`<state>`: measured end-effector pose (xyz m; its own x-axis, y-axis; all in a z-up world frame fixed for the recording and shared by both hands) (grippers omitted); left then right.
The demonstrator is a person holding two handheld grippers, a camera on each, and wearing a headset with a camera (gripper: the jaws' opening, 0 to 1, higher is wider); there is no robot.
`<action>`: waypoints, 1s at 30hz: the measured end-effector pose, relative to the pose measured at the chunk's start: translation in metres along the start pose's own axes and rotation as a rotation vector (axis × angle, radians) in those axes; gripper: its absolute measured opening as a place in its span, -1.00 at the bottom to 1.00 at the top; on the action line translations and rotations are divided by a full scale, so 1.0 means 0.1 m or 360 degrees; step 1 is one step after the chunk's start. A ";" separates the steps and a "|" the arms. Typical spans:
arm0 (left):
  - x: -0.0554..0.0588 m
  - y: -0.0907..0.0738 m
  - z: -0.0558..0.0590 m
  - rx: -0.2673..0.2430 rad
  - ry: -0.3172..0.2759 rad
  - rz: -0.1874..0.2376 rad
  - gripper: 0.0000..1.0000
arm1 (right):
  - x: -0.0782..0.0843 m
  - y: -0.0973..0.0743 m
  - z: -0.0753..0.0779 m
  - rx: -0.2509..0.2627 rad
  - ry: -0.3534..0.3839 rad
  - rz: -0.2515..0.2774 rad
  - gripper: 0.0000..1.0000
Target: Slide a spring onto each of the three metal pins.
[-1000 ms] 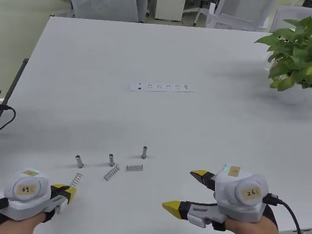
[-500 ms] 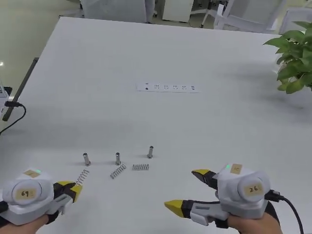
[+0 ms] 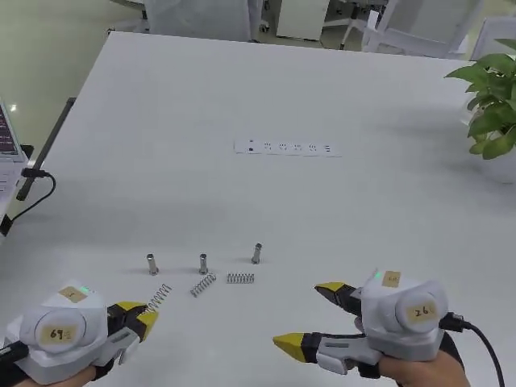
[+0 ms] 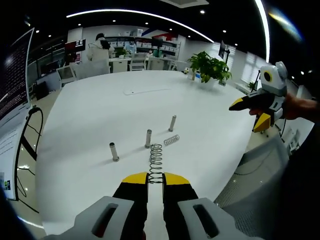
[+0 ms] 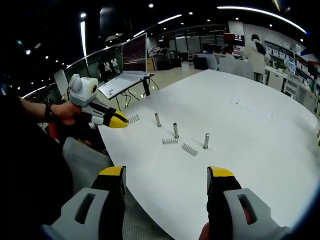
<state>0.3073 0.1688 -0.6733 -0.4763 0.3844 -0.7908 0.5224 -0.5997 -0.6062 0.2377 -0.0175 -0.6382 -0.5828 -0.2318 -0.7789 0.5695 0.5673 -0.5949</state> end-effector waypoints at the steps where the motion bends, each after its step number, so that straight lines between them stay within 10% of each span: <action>1: -0.01 0.00 0.01 0.0003 0.0005 0.0002 -0.95 | 0.00 0.01 0.00 -0.0003 -0.0003 -0.0001 0.28; 30: -0.47 -0.04 0.77 0.0293 0.0351 0.0143 -0.95 | -0.56 0.28 -0.38 -0.0336 -0.0069 0.0170 -0.21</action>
<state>0.2732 0.0995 -0.6272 -0.2583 0.4552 -0.8521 0.4087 -0.7477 -0.5234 0.2644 0.0411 -0.6037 -0.4979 -0.1926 -0.8456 0.4900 0.7420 -0.4575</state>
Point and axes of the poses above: the centre of the closed fingertips' face, and the gripper's own axes: y roughly forward along the fingers, z roughly to its right, x roughly out of its underside, the point moved 1 cm from there along -y, roughly backward along the fingers, and after that the axes turned 2 degrees about -x, right-handed, at the moved point
